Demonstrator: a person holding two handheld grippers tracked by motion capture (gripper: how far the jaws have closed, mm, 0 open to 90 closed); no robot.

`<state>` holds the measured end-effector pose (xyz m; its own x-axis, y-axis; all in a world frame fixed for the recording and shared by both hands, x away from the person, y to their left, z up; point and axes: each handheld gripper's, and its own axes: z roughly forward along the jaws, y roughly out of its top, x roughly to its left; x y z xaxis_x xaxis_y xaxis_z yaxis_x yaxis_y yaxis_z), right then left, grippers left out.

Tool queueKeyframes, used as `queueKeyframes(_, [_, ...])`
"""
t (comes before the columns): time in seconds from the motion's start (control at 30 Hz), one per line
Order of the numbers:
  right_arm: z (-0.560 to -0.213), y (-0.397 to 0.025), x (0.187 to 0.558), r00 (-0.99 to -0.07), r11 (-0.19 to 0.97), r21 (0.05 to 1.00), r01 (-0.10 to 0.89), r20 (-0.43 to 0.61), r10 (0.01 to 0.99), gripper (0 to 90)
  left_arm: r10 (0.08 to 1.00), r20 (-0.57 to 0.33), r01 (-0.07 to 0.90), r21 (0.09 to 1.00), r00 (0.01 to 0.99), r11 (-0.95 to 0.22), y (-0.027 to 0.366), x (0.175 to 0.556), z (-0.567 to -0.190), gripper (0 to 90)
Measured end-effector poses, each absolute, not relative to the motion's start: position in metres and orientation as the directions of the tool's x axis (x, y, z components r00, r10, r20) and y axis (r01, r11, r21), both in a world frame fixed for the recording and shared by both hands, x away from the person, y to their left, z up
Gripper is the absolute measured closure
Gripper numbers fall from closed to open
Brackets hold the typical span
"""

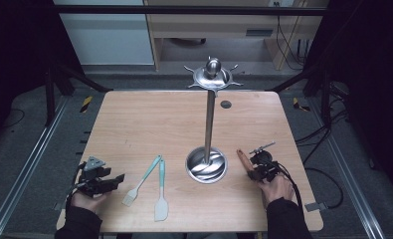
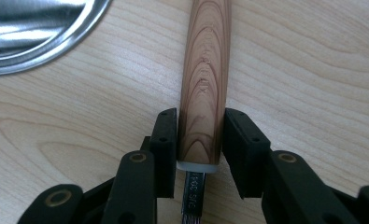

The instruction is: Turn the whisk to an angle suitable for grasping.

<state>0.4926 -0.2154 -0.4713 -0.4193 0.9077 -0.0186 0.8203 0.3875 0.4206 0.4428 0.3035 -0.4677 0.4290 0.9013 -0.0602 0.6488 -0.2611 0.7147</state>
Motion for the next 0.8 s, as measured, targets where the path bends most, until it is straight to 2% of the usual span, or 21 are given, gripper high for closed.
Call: queueKeyframes(0.8, [-0.4719, -0.2145, 0.4961, -0.37, 0.338, 0.383, 0.86, 0.011, 0.929, 68.9, 0.901, -0.062, 0.653, 0.711, 0.428, -0.261, 0.3033, 0.4432, -0.4683, 37.1])
